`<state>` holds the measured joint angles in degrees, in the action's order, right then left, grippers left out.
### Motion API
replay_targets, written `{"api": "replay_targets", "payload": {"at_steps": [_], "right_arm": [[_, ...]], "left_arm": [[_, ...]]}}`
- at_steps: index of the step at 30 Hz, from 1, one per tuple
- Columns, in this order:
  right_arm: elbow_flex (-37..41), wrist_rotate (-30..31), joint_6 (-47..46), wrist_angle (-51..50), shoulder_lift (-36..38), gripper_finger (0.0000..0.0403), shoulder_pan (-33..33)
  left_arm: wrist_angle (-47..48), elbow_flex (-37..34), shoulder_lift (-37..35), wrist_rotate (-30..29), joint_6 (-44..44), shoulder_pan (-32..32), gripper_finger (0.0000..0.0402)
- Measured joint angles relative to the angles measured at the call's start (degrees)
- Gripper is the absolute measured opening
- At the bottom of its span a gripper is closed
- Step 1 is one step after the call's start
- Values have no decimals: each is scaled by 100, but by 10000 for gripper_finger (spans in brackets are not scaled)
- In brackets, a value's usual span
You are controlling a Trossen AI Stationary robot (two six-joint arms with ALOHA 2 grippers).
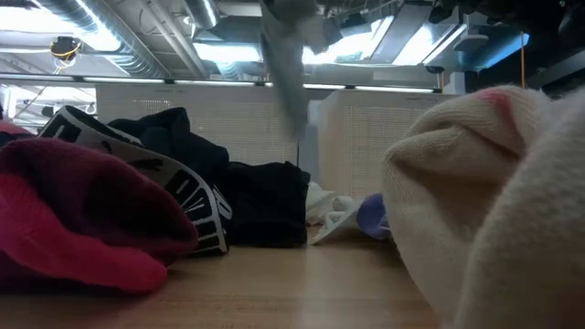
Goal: Sort clothes
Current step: Put the right gray sock into the left white laundry bin
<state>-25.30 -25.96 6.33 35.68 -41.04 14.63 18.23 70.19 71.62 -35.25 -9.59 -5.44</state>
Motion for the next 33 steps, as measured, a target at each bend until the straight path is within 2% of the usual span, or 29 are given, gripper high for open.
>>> {"api": "replay_targets", "payload": {"at_steps": [5,8,12,15,23,33], "right_arm": [[0,0,0,-2,0,5,0],[0,0,0,0,0,5,0],[0,0,0,0,0,5,0],[0,0,0,-6,1,5,0],[0,0,0,-31,0,5,0],[0,0,0,-31,0,5,0]], "left_arm": [[-586,0,-556,-37,-514,198,4],[-961,0,-754,-267,-1020,390,4],[-1273,0,-848,-717,-1663,813,5],[-1331,0,-840,-759,-1829,1243,5],[-1035,-290,-807,-762,-1491,2313,5],[-504,-977,-796,-699,-403,2883,5]]}}
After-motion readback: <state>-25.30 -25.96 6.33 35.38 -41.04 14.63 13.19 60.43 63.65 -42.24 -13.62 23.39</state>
